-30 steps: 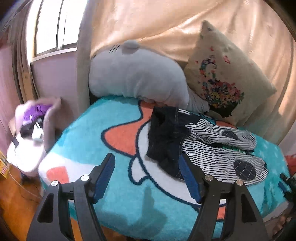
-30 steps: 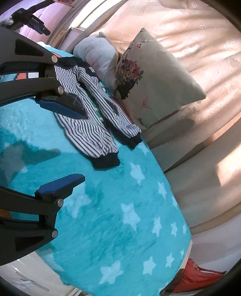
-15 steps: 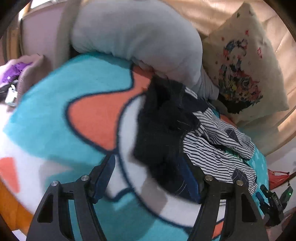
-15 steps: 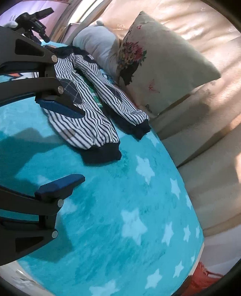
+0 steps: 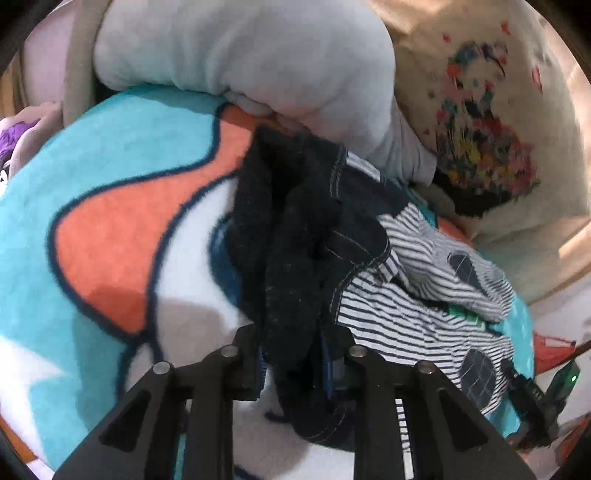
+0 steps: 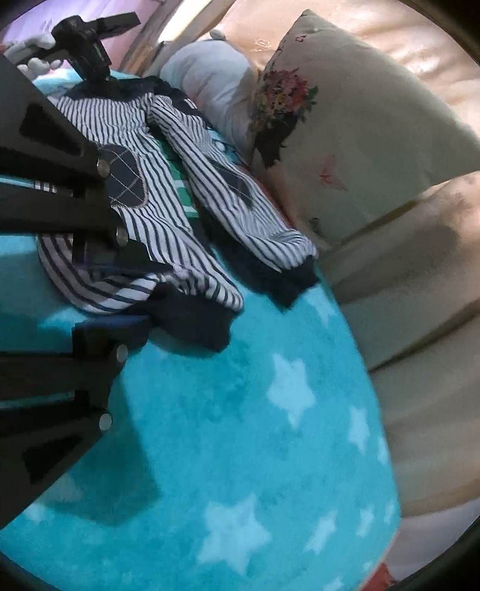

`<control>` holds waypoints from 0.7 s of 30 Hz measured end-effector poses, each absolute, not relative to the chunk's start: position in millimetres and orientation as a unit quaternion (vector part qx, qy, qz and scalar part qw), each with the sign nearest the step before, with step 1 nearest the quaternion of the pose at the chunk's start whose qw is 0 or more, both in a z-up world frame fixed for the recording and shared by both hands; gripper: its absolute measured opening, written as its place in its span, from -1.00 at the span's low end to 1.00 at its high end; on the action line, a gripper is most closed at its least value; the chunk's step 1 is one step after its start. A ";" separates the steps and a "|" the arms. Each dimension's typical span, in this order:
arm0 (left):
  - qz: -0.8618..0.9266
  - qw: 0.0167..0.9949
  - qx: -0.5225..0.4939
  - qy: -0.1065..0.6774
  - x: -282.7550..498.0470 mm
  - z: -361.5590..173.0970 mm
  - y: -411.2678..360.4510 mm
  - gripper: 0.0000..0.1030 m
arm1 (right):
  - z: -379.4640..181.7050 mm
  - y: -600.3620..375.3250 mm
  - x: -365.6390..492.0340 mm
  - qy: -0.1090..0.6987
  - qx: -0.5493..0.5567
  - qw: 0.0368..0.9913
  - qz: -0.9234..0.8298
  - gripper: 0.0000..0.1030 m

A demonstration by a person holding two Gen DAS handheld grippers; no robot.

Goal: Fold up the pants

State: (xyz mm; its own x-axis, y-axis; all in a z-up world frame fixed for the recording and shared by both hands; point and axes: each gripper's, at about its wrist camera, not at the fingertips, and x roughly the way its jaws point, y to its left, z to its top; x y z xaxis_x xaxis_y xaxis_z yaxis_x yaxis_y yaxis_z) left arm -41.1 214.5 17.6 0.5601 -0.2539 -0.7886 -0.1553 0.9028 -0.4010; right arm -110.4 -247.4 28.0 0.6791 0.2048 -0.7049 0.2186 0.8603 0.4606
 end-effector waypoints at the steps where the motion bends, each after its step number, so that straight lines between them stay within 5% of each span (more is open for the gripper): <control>1: -0.025 0.858 -0.222 0.463 -44.6 23.2 220.1 -0.59 | 29.8 -248.4 -112.8 0.398 0.264 0.878 -0.002 -0.64; 21: -0.022 0.857 -0.246 0.452 -91.9 41.3 265.7 -0.43 | 49.3 -261.9 -153.5 0.389 0.237 0.890 -0.006 -0.57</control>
